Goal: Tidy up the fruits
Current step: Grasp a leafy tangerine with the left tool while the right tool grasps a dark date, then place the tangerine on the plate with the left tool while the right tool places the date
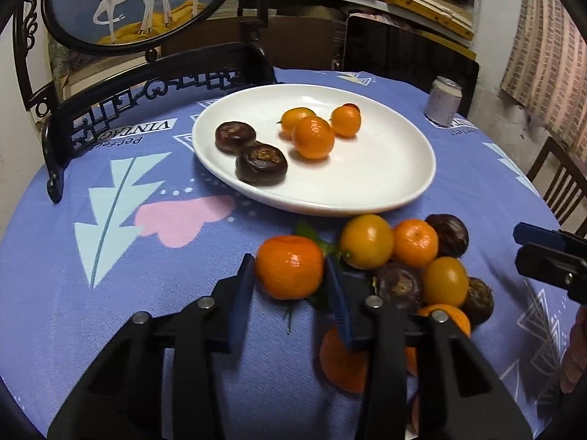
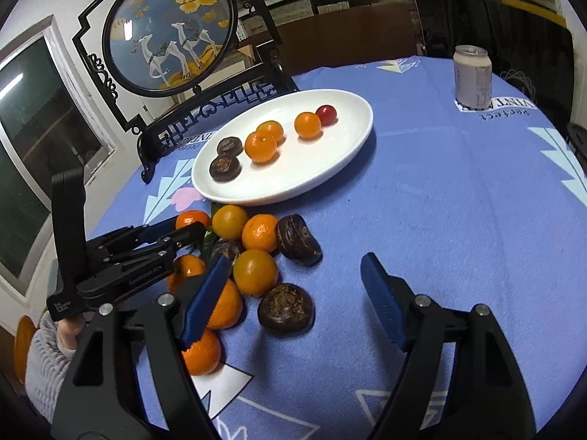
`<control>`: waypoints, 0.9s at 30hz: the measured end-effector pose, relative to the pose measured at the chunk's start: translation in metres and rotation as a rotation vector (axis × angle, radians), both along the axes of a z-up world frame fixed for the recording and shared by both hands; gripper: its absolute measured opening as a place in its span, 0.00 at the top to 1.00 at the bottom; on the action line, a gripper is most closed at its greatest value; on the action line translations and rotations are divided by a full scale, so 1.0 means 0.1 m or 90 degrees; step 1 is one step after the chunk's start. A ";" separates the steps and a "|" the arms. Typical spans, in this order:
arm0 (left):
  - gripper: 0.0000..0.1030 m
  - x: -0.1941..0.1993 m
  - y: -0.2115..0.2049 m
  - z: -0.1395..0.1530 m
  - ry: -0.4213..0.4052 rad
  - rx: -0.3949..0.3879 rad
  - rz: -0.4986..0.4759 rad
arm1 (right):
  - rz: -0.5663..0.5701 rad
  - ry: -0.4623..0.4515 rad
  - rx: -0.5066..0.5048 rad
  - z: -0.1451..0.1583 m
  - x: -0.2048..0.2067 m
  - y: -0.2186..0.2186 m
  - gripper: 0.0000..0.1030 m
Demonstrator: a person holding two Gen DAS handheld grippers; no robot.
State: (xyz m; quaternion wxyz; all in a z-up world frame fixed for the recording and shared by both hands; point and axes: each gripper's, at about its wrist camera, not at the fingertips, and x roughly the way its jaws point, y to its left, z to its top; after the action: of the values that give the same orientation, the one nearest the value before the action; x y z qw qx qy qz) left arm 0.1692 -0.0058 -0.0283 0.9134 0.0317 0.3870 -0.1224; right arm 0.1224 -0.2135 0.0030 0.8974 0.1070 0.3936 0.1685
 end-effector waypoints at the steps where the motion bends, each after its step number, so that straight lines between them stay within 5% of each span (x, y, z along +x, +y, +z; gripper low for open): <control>1: 0.62 -0.01 0.01 0.00 0.000 -0.004 -0.001 | 0.001 0.001 0.001 0.00 -0.01 -0.01 0.26; 11: 0.63 -0.03 0.28 0.04 0.006 -0.012 0.060 | 0.031 0.025 -0.039 -0.16 -0.07 0.09 0.28; 16: 0.63 -0.03 0.28 0.02 0.004 0.008 0.064 | 0.052 0.054 -0.072 -0.30 -0.05 0.20 0.47; 27: 0.62 -0.01 0.28 -0.02 0.001 0.009 0.055 | 0.066 0.039 -0.117 -0.39 -0.07 0.34 0.59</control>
State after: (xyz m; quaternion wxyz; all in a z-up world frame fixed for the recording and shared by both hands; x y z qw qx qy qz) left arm 0.1687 0.0223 -0.0300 0.9174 0.0216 0.3894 -0.0799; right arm 0.1156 -0.1798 -0.0357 0.8808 0.0086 0.4399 0.1747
